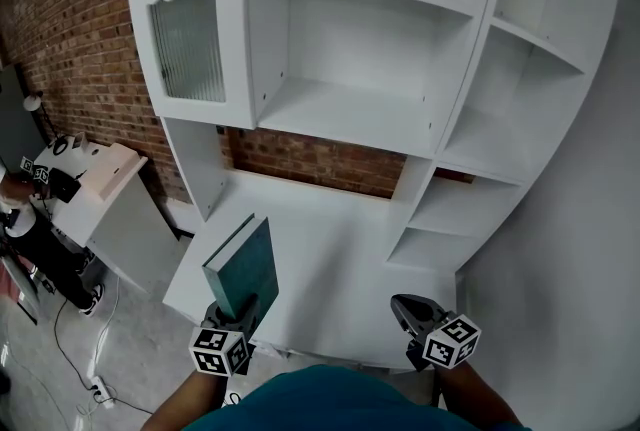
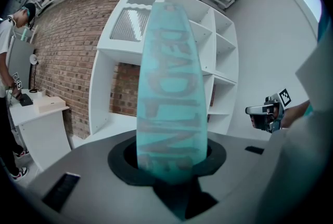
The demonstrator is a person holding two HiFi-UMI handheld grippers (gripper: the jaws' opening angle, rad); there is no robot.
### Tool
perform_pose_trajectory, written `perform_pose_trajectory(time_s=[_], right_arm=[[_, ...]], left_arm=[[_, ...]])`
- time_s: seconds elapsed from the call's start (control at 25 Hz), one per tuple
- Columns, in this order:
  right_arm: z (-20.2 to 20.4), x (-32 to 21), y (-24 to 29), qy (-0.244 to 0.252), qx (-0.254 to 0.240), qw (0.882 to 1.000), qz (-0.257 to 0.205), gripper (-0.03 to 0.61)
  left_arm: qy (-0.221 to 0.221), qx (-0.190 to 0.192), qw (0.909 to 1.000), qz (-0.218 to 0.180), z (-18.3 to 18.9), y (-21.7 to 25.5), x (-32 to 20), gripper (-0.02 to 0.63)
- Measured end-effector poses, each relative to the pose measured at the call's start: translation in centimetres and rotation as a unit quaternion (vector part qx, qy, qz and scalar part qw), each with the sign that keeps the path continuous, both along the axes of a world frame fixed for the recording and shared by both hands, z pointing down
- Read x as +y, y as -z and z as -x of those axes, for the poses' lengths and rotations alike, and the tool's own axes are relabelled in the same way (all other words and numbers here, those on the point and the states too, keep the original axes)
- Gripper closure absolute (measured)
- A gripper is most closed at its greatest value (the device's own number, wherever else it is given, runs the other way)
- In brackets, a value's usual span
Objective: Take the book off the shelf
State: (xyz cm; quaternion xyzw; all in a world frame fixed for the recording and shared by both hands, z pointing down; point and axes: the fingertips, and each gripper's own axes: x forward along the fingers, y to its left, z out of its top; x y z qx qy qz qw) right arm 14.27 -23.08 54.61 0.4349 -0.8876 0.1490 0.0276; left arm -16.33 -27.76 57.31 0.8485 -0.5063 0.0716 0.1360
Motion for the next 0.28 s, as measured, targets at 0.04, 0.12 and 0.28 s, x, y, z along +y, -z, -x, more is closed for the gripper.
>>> perform_pose_trajectory(time_s=[0.04, 0.12, 0.28], right_arm=[[-0.04, 0.0, 0.0, 0.0, 0.0, 1.0, 0.0, 0.56], [-0.11, -0.01, -0.06, 0.0, 0.0, 1.0, 0.0, 0.56], [-0.07, -0.12, -0.06, 0.001, -0.001, 1.0, 0.0, 0.56]], left_arm=[[0.0, 0.0, 1.0, 0.0, -0.05, 0.02, -0.02, 0.457], [-0.001, 0.001, 1.0, -0.001, -0.11, 0.07, -0.06, 0.457], [0.0, 0.001, 1.0, -0.004, -0.07, 0.2, -0.18, 0.457]])
